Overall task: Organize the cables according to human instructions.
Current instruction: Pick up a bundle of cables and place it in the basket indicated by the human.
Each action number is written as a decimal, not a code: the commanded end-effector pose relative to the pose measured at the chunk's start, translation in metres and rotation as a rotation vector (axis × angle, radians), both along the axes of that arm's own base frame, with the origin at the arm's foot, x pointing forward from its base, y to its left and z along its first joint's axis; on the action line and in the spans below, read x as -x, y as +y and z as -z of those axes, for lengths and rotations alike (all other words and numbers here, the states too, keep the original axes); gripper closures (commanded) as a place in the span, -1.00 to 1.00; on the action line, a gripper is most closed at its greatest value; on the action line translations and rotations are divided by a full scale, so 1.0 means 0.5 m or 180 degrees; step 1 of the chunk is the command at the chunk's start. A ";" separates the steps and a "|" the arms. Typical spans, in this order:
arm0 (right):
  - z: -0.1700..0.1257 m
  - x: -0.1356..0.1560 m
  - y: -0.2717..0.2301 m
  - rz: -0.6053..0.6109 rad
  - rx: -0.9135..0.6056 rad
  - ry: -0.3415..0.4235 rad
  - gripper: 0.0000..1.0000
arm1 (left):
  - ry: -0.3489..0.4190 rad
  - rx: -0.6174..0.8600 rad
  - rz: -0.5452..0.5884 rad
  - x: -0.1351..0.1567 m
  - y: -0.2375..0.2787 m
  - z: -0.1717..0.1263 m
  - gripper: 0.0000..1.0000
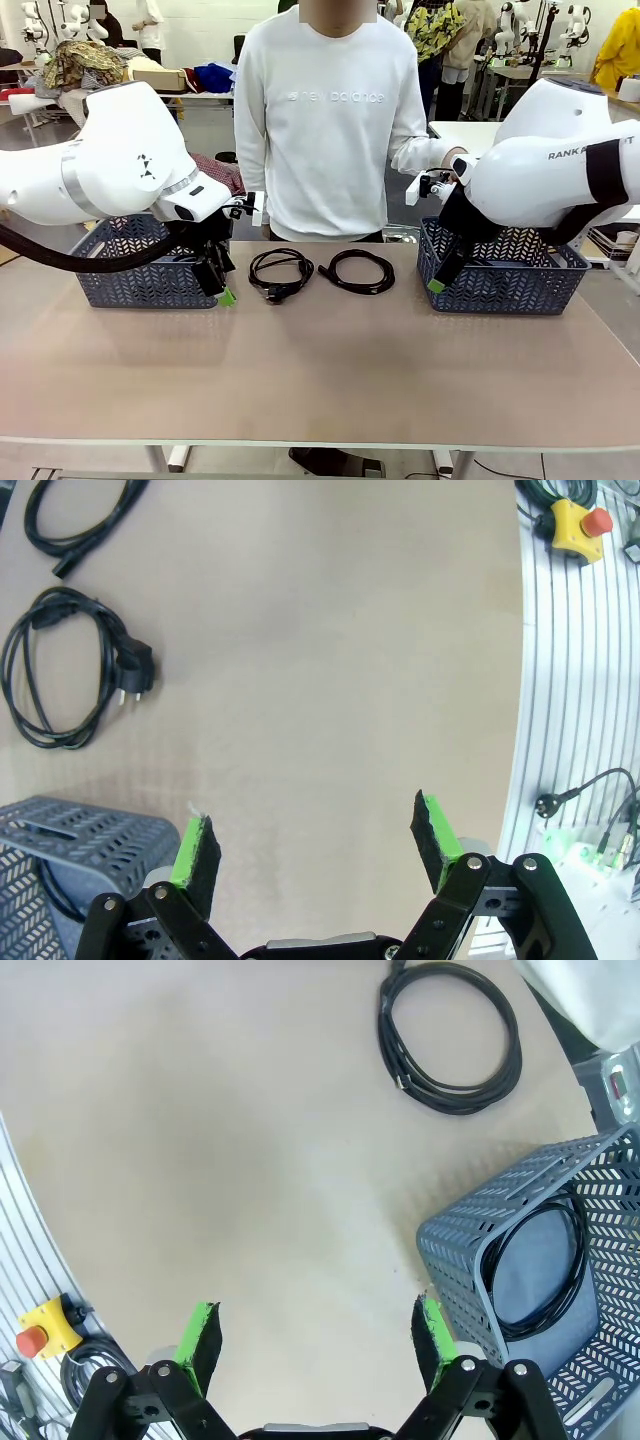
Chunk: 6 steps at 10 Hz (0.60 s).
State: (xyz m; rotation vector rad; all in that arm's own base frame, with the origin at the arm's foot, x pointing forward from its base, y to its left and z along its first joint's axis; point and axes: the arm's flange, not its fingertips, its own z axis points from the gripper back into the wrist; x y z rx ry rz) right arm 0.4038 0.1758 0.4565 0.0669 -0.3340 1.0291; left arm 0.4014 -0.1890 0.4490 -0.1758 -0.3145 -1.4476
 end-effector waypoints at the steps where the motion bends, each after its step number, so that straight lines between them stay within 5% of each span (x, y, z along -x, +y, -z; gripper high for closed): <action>1: -0.001 0.001 0.003 -0.0008 0.0024 -0.0016 -1.00 | 0.0000 -0.0017 -0.0006 0.001 0.005 -0.002 -1.00; 6: -0.001 0.001 0.003 -0.0008 0.0024 -0.0016 -1.00 | 0.0000 -0.0017 -0.0006 0.001 0.005 -0.002 -1.00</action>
